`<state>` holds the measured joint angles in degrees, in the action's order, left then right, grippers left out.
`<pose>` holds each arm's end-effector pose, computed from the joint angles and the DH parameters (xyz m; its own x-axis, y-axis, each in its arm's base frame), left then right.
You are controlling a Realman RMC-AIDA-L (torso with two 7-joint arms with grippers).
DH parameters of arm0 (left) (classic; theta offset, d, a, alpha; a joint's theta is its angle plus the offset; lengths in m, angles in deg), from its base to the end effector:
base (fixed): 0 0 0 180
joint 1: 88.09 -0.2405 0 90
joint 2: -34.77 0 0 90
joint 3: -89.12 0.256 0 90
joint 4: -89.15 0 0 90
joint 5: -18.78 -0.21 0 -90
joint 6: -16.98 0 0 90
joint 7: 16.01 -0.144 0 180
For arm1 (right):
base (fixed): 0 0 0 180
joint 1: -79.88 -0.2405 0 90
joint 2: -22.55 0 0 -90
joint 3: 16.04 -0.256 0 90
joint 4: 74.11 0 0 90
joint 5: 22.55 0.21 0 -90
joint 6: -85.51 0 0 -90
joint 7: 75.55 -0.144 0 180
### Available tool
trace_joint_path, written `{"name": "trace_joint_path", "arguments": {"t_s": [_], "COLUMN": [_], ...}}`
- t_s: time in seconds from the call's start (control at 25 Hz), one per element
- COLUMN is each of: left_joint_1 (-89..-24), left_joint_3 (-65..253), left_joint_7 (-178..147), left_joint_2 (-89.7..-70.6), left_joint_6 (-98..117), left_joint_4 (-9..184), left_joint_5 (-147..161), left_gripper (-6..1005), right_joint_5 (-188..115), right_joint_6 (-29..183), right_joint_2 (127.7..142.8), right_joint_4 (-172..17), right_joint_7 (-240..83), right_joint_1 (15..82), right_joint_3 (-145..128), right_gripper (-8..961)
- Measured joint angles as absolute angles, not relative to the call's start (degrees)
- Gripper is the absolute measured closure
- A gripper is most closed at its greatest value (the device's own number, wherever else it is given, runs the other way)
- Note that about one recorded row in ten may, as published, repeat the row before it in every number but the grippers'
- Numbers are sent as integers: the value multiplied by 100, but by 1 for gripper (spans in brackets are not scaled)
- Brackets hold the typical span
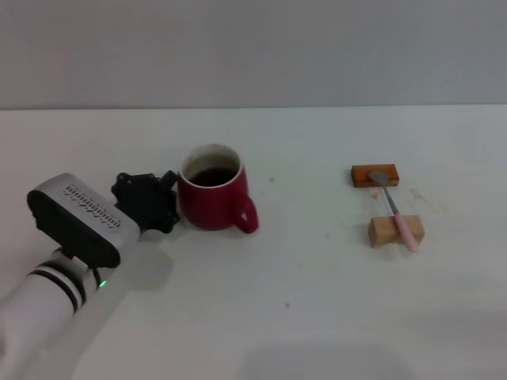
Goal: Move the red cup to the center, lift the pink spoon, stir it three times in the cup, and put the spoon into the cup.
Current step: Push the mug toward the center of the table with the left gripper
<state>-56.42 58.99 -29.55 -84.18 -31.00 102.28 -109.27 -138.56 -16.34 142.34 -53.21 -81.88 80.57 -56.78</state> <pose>-0.2979 0.3483 -0.0849 0.9657 0.0180 0.2592 0.2366 -0.4728 -0.8488 0.3465 0.1715 0.0320 0.5824 0.4368 -0.6856 -0.8029 0.1774 -0.5690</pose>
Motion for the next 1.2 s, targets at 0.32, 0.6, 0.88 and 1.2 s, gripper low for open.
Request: {"name": "trace_joint_path", "arguments": {"t_s": [0.32, 0.6, 0.88, 1.2], "left_joint_1": [-5578, -5566, -5551, -6175], "left_joint_3": [6076, 6246, 6382, 5622], "left_joint_7": [-2952, -2949, -2946, -2882], "left_joint_2": [-8432, -8433, -8432, -8401], "left_joint_6": [-3101, -3105, -3104, -4023], "left_joint_4": [10367, 10473, 10541, 10545], "left_joint_5": [-10928, -10926, -10926, -10878], "left_gripper": [1000, 1001, 1001, 999], "right_joint_5": [-13856, -13856, -13856, -13872], "right_joint_6": [-1683, -1715, -1715, -1683], "right_joint_2": [14229, 14225, 14225, 14200], "right_joint_4": [-5262, -5262, -5266, -5353], "right_joint_7": [-8188, -8188, -8188, -8156], "right_joint_1": [8051, 8050, 8055, 7947], "right_joint_3": [-5636, -5601, -5541, -5090], "right_gripper": [197, 197, 197, 197]}}
